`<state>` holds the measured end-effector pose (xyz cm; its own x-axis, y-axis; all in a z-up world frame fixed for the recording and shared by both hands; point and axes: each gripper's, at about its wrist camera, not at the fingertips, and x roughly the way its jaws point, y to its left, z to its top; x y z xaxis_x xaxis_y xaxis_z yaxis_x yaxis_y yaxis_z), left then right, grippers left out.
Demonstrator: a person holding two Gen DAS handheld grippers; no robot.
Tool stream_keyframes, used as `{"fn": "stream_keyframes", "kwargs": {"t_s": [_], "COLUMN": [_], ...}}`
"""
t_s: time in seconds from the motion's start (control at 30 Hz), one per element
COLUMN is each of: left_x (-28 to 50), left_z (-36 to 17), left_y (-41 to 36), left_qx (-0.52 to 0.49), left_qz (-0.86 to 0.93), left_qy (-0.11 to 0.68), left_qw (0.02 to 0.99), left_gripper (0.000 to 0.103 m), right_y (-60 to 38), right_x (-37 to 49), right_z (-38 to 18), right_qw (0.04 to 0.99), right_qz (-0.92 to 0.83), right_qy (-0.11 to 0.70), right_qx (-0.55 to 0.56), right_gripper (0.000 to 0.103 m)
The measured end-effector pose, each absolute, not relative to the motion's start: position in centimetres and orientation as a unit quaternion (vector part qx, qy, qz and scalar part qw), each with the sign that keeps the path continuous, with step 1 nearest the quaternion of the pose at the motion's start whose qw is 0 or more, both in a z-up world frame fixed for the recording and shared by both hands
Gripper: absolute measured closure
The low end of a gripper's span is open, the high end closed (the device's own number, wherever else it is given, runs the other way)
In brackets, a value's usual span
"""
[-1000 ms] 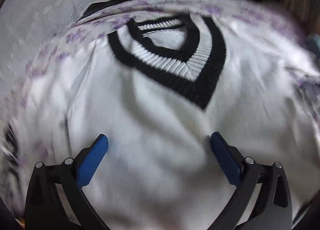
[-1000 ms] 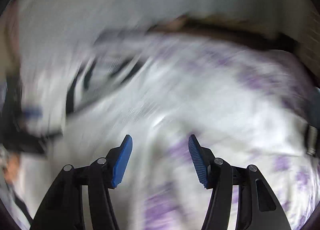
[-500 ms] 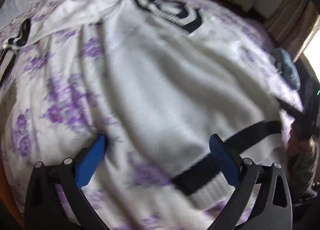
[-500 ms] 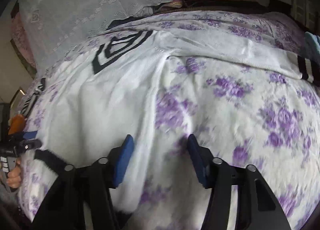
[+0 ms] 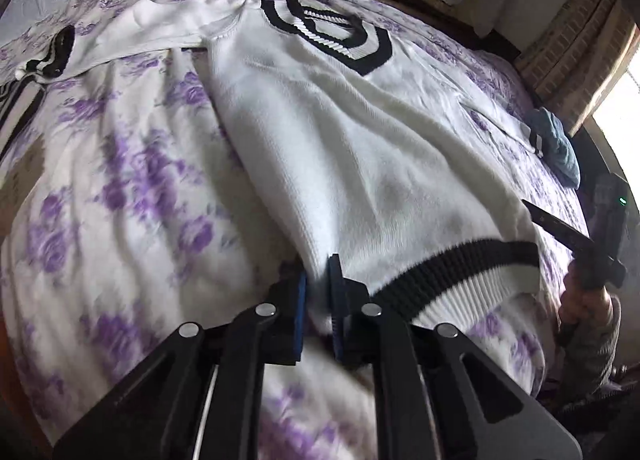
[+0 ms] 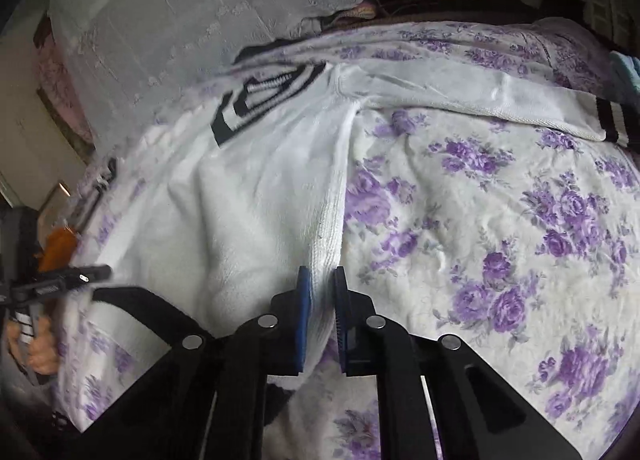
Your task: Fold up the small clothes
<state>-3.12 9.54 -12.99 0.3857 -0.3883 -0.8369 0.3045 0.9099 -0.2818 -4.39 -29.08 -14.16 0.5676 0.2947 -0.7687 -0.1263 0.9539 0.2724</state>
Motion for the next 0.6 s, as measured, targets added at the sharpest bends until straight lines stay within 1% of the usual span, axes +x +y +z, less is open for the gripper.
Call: {"fn": "stream_keyframes", "kwargs": {"t_s": [0.03,0.07,0.17,0.2,0.23,0.27,0.33,0.4,0.43,0.5,0.57,0.6], "left_x": [-3.2,-3.5,-4.2,-4.6,-4.9,-5.2,-5.3,-4.9,-4.9,-5.0,-5.3,-5.4], "left_z": [-13.1,-13.2,-11.7,-10.6,-10.0,-9.7,-10.8,-14.1,-15.0,-14.3,-12.6,-11.5], "left_y": [9.4,9.4,9.1,8.6,7.9,7.3,5.4,4.1,4.1,4.4,4.8,4.9], "left_qx": [-0.028,-0.016,-0.001,0.004,0.012,0.024,0.06,0.096,0.091,0.09,0.082,0.08], "left_qz": [-0.207,-0.196,-0.19,-0.204,-0.214,-0.217,-0.215,-0.202,-0.199,-0.201,-0.197,-0.199], "left_qy": [0.519,0.523,0.508,0.492,0.482,0.476,0.483,0.531,0.534,0.528,0.511,0.494], "left_qw": [0.829,0.83,0.84,0.846,0.849,0.852,0.847,0.818,0.816,0.82,0.832,0.843], "left_gripper": [0.089,0.081,0.077,0.061,0.028,0.004,0.005,0.004,0.004,0.004,0.004,0.004], "right_y": [-28.9,-28.7,-27.8,-27.4,-26.7,-26.0,-24.4,-23.3,-23.2,-23.3,-24.4,-25.1], "right_x": [-4.6,-4.7,-6.0,-6.3,-6.7,-7.1,-7.4,-7.5,-8.1,-8.5,-8.4,-7.9], "right_z": [-14.3,-14.1,-12.0,-11.5,-11.0,-10.8,-11.5,-13.7,-14.0,-13.5,-12.5,-12.0], "right_qw": [0.884,0.887,0.91,0.914,0.917,0.915,0.903,0.886,0.892,0.889,0.888,0.887], "right_qz": [0.114,0.109,0.084,0.084,0.092,0.107,0.131,0.13,0.129,0.136,0.155,0.165], "right_qy": [0.446,0.443,0.403,0.395,0.387,0.388,0.408,0.441,0.426,0.43,0.432,0.431], "right_qx": [0.081,0.074,0.045,0.037,0.026,0.014,-0.021,-0.063,-0.075,-0.081,-0.041,-0.006], "right_gripper": [0.09,0.089,0.086,0.085,0.085,0.085,0.085,0.086,0.085,0.086,0.085,0.081]}}
